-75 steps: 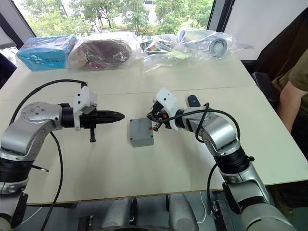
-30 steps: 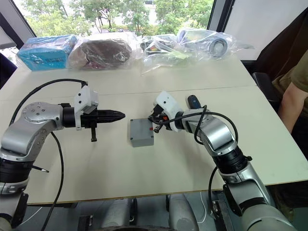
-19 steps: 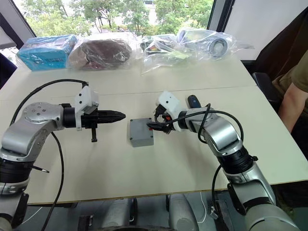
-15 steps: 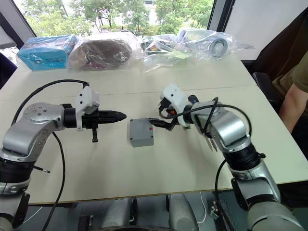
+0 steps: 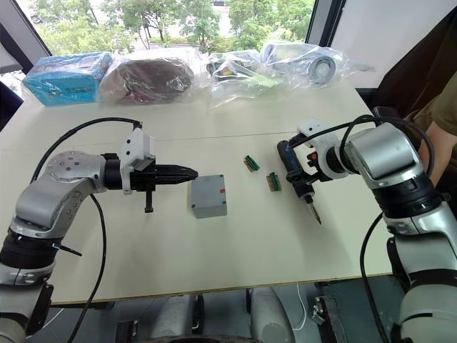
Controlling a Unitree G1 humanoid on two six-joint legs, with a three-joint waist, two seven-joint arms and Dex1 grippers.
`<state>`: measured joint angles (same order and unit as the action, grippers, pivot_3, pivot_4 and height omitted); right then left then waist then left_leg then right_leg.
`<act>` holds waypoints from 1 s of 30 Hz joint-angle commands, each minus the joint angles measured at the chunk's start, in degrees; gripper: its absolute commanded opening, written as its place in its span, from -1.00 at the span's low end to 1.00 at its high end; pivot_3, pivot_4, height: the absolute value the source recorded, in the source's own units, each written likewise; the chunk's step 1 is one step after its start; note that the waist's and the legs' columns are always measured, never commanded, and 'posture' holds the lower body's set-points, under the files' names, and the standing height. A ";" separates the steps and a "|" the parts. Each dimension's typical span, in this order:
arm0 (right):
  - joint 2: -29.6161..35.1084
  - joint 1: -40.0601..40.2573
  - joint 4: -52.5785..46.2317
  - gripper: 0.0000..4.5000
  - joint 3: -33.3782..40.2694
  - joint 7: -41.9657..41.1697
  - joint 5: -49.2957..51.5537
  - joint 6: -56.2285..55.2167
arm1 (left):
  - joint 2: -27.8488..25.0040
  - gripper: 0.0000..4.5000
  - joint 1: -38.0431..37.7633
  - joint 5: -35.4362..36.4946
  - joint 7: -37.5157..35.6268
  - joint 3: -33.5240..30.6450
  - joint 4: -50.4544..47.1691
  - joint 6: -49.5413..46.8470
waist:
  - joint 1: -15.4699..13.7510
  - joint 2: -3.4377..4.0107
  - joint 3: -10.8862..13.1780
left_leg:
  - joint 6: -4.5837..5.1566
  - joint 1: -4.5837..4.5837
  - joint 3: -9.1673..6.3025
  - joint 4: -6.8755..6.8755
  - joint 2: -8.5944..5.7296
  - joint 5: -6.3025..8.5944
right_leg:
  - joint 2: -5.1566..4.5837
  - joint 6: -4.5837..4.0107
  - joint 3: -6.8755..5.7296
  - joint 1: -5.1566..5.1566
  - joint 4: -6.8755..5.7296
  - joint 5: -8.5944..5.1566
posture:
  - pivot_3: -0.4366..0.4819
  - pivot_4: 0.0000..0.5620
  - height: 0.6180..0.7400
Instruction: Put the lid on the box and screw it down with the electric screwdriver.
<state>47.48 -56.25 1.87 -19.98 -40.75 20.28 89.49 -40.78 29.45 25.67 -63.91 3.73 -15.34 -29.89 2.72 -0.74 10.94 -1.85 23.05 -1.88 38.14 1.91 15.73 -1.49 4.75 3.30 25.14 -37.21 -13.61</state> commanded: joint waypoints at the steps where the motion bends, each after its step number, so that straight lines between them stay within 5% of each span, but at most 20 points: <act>1: -1.01 -3.94 4.79 0.99 -3.84 0.75 -1.48 -0.43 | 0.00 -1.00 0.60 1.10 0.10 -0.59 -2.96 0.83 | -0.11 0.00 0.00 | 0.00 0.02 0.00 0.00 0.00 0.00 | -0.01 0.00 0.00 0.00 0.01 0.00 | -0.05 -0.47 1.00; 13: -3.75 -8.46 21.82 0.99 -15.26 -3.45 -5.93 -7.27 | 0.45 -1.00 -1.29 1.38 3.04 -1.04 -5.14 0.60 | -0.06 0.00 0.00 | 0.00 0.12 0.02 0.02 -0.02 0.00 | -0.04 0.02 0.00 0.08 0.03 0.01 | -0.05 -0.47 1.00; 22: -7.68 -12.25 28.15 -0.14 -16.20 -6.63 -8.22 -8.42 | -0.30 -1.00 -2.42 1.19 3.96 -1.44 -5.37 0.86 | 0.03 -0.02 -0.01 | 0.00 0.05 0.01 0.03 -0.01 0.00 | -0.02 0.01 -0.01 0.04 -0.01 0.02 | -0.05 -0.47 1.00; 26: -8.05 -14.20 29.37 -0.17 -14.15 -6.60 -9.45 -9.81 | -0.94 -1.00 -2.79 0.80 3.84 -1.42 -4.93 1.31 | 0.18 -0.01 -0.01 | 0.00 0.04 0.01 0.03 -0.01 0.00 | -0.02 0.01 -0.01 0.04 -0.04 0.02 | -0.05 -0.47 1.00; 30: -3.72 -11.48 11.65 -0.18 -9.11 -9.69 -8.12 -21.03 | -1.04 -1.00 -3.02 -0.13 3.60 -0.63 -3.14 2.09 | 0.04 0.20 0.12 | 0.00 0.19 0.03 0.03 -0.02 0.00 | -0.04 0.02 0.00 0.21 -0.05 0.02 | -0.05 -0.47 1.00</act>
<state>42.62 -66.41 23.07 -34.87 -49.10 11.03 73.59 -41.29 26.46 26.00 -60.07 3.72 -18.44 -29.18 2.76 -0.54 11.06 -1.85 23.30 -1.86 38.16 1.88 15.73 -1.53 4.78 3.30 25.42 -37.26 -13.59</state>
